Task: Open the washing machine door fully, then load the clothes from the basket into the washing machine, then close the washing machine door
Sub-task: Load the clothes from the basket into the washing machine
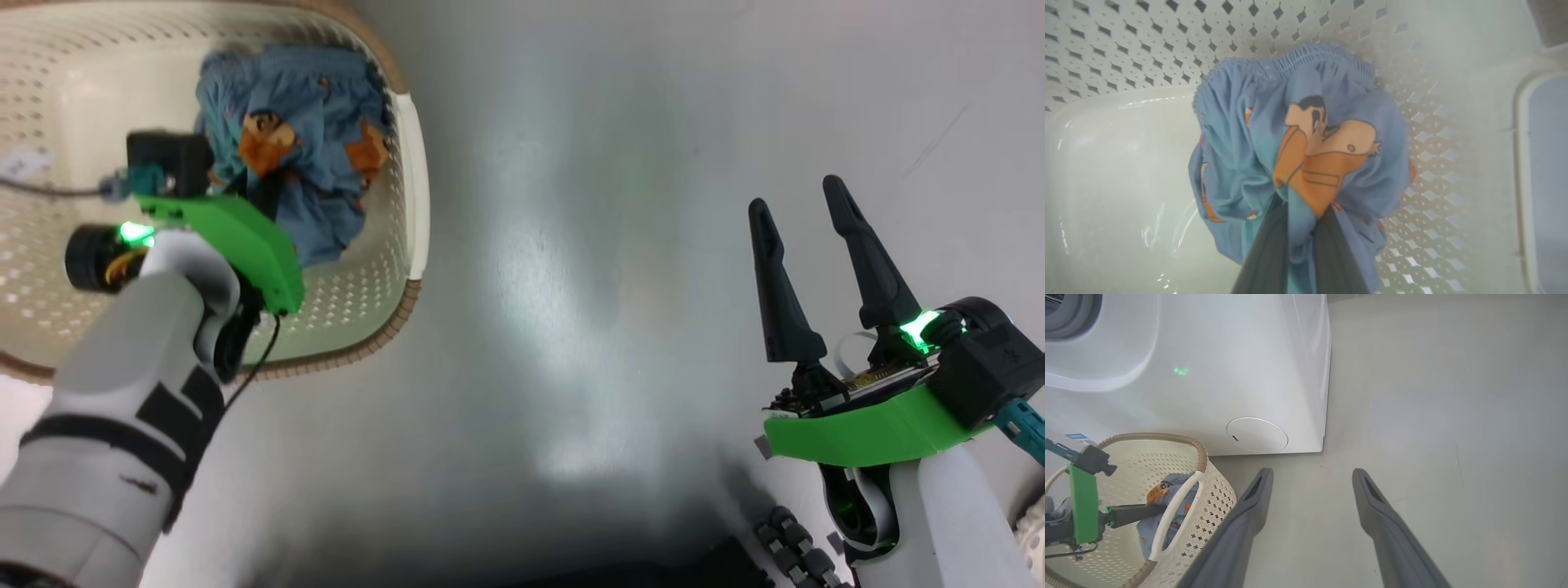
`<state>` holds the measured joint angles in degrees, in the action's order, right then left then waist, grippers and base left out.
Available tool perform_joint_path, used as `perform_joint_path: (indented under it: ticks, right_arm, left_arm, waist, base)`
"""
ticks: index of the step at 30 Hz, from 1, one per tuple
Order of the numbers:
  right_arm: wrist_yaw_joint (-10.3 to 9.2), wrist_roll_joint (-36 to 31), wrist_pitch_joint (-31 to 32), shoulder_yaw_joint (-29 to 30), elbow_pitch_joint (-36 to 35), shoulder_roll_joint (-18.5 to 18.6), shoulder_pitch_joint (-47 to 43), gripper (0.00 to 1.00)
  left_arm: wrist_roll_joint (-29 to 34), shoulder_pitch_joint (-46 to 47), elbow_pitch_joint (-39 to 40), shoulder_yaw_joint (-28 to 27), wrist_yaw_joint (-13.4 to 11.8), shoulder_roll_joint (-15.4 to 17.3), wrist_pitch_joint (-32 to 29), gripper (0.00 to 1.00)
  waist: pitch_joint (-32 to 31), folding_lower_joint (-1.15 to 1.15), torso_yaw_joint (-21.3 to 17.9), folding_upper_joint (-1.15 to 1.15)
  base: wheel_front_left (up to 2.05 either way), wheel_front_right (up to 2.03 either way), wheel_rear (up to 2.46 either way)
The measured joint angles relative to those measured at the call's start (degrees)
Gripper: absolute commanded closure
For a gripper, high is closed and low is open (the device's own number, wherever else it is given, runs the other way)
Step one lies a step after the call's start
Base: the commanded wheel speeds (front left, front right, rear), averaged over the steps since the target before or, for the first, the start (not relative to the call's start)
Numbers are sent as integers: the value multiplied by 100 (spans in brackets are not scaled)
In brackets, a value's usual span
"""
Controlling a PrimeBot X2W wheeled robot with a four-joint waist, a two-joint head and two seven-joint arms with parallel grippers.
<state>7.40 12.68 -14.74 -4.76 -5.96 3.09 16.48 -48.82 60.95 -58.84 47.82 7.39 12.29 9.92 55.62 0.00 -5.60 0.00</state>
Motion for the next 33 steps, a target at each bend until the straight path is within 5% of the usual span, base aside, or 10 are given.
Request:
perform_joint_path:
  ticks: [8, 19, 33]
  right_arm:
    - [1, -11, 1, -9, 212, 2, 0, 0]
    - [0, -160, 1, -33, 509, 7, -197, 0]
    - [0, -198, 1, -166, 851, 3, -975, 0]
  left_arm:
    - [-288, -611, 275, -105, 0, 135, 431, 100]
    - [856, -2440, 2510, -2330, -319, 276, 470, 100]
    - [2068, -4659, 4730, -4039, -411, -144, 471, 100]
  waist:
    - [-568, 0, 81, 0]
    - [-1594, 0, 252, 0]
    - [-3108, 0, 432, 0]
  base:
    - [0, 0, 0]
    - [0, 0, 0]
    - [0, 0, 0]
